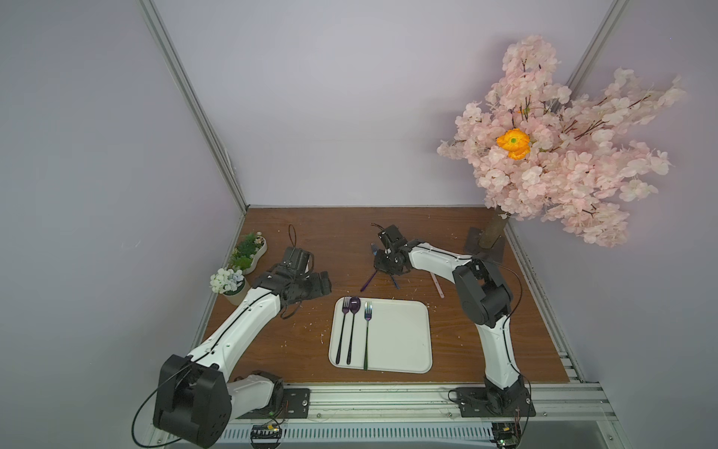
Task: Set the spoon and fork side by side
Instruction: Pick up the spoon from the center of the board.
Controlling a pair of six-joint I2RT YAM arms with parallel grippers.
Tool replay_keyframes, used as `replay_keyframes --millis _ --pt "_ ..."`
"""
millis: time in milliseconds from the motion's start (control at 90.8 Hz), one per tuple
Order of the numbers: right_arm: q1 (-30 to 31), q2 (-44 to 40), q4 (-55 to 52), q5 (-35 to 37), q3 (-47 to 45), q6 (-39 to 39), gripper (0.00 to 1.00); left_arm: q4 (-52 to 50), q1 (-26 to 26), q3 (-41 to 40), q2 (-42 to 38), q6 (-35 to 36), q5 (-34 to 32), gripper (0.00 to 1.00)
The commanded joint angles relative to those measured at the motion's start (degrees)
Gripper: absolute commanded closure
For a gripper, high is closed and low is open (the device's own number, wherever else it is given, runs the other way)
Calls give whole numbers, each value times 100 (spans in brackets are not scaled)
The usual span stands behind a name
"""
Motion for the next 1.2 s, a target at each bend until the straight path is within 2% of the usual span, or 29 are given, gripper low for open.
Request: replay_keyframes --millis 0,143,484,804,969,1079,1189 --pt "-55 237 -10 106 -327 176 77 -76 98 169 14 54 -81 3" --pt "-57 340 -39 146 -394 116 78 -76 108 163 -20 39 -90 3" --pt "-78 62 409 332 -696 156 100 -76 128 148 -233 26 -145 3" --pt "-256 -833 1845 52 -1296 -95 100 -52 142 528 -25 49 18 2" --pt "-557 -1622 2729 -466 -2046 -295 100 144 157 948 225 148 689 3" --pt "-790 -2123 3237 -1046 -2486 -484 100 517 155 1193 423 227 1532 4" --pt "-1053 -2566 3743 -1913 -2774 -622 100 1046 153 1339 654 312 2680 6"
